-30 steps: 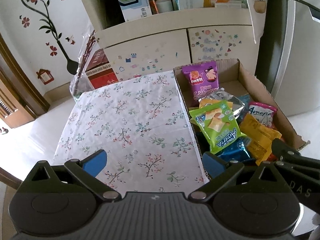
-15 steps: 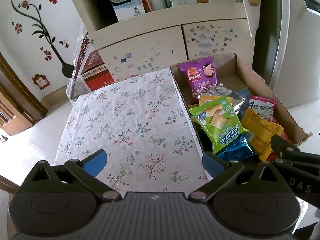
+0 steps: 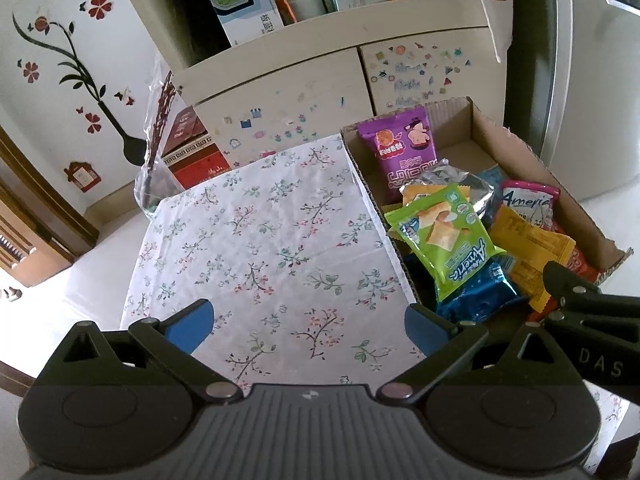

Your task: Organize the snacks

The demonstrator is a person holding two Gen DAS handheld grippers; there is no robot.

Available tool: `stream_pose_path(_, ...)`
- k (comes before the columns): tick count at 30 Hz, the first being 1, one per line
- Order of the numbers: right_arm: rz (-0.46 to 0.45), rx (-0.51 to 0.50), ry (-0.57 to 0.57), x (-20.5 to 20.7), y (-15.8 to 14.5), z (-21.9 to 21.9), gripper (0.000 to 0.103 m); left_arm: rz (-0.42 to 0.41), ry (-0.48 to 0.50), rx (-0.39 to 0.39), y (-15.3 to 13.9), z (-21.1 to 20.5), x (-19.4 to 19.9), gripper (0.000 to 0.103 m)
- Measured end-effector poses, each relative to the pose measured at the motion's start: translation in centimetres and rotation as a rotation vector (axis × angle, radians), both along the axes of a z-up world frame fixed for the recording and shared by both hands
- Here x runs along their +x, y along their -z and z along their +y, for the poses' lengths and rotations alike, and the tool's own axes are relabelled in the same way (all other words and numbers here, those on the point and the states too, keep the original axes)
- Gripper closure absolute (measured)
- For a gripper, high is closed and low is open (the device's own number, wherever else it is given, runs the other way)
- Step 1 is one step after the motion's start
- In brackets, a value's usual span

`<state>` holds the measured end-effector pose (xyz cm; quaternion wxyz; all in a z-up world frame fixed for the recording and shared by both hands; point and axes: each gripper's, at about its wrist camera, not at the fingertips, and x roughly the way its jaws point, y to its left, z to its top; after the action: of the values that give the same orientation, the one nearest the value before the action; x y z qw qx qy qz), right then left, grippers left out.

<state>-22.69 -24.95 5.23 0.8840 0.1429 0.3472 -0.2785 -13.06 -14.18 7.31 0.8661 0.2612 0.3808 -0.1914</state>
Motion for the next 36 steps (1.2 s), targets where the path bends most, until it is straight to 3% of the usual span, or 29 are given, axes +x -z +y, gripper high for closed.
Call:
stream_pose_path(26,0.009,-0.036,-0.002,-0.2,-1.1,1.0,0.005,-0.012,0.006,-0.006,-0.8,0.7,-0.3,0.000)
stream_pose_path(36,0.015,0.014,-0.002,0.5,-0.9,0.8,0.005,-0.012,0.000,0.007,-0.8,0.7,0.3,0.000)
